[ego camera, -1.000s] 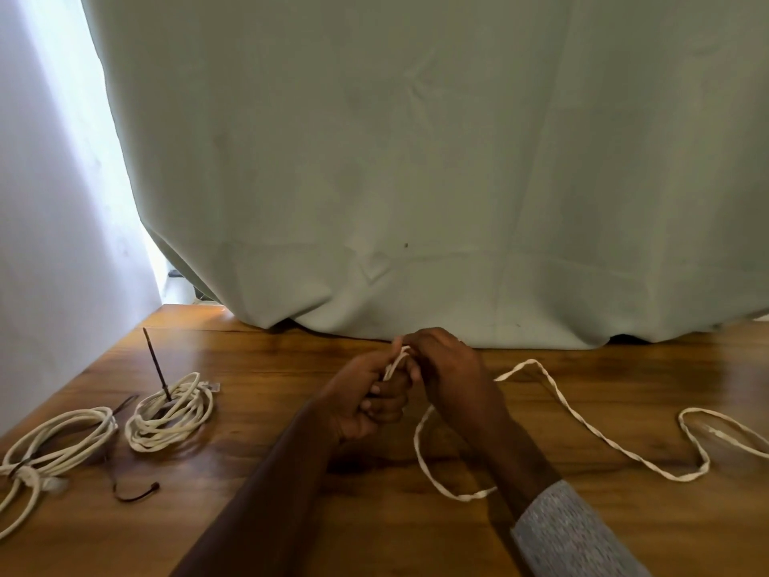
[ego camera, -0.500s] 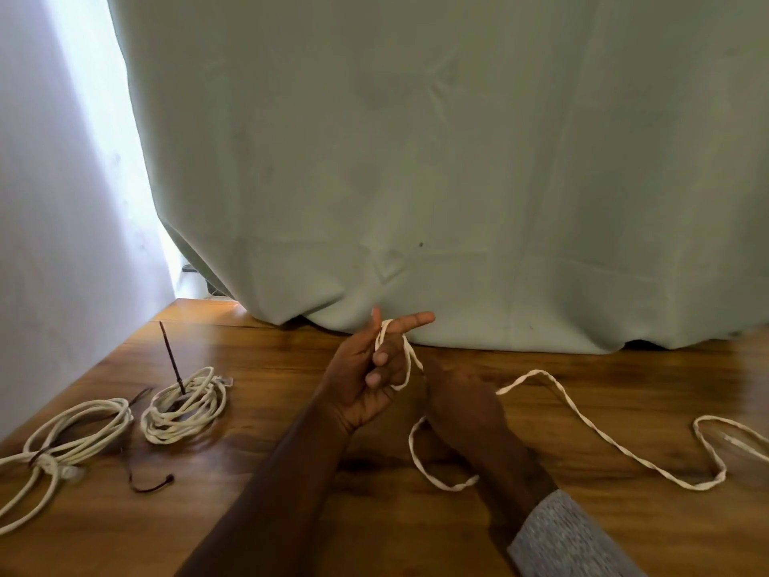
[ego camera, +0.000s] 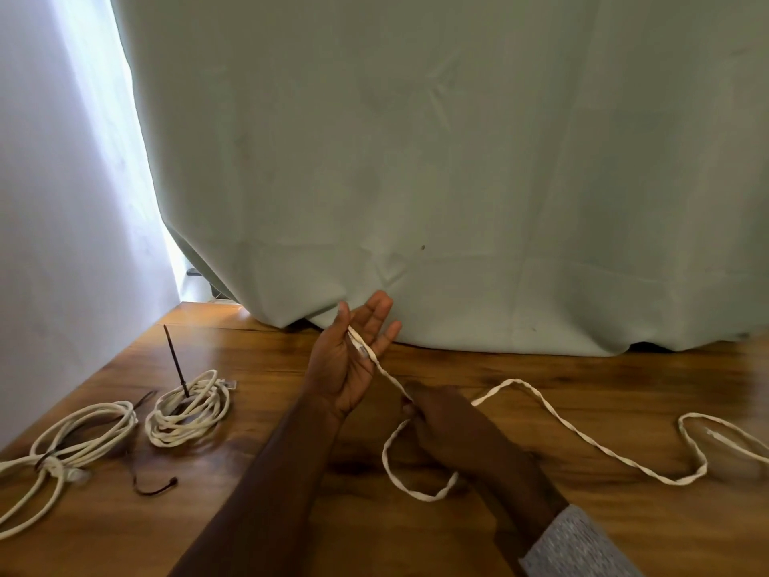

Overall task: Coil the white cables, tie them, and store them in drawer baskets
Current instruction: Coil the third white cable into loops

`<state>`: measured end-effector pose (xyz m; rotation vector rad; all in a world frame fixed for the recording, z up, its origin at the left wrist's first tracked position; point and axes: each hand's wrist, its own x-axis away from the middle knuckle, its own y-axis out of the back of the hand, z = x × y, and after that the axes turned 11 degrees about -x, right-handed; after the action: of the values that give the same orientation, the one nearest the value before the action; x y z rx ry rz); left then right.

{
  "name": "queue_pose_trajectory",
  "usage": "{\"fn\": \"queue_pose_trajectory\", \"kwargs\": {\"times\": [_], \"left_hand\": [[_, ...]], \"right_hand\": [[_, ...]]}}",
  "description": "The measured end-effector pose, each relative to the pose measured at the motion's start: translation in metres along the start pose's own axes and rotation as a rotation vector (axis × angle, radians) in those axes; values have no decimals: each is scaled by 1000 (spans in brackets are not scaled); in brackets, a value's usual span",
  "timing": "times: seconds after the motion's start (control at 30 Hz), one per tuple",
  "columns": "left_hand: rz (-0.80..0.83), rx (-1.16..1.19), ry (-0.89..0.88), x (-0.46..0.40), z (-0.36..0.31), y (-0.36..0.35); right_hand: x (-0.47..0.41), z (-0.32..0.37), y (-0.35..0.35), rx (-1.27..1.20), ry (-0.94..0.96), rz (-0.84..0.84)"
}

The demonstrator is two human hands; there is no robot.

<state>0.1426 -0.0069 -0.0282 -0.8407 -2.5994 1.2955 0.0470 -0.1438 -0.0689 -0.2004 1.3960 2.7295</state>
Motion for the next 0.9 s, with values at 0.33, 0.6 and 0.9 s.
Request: {"fn": "queue_pose_trajectory", "kwargs": {"times": [0.33, 0.6, 0.9], "left_hand": [[-109, -294, -111, -3, 8, -5], [-36, -733, -165, -1, 25, -5], [71, -1534, -573, 0, 47, 12]], "right_hand": [[9, 10, 11, -103, 25, 136], [13, 6, 34, -266, -93, 103], [24, 7, 50, -1235, -394, 195]]}}
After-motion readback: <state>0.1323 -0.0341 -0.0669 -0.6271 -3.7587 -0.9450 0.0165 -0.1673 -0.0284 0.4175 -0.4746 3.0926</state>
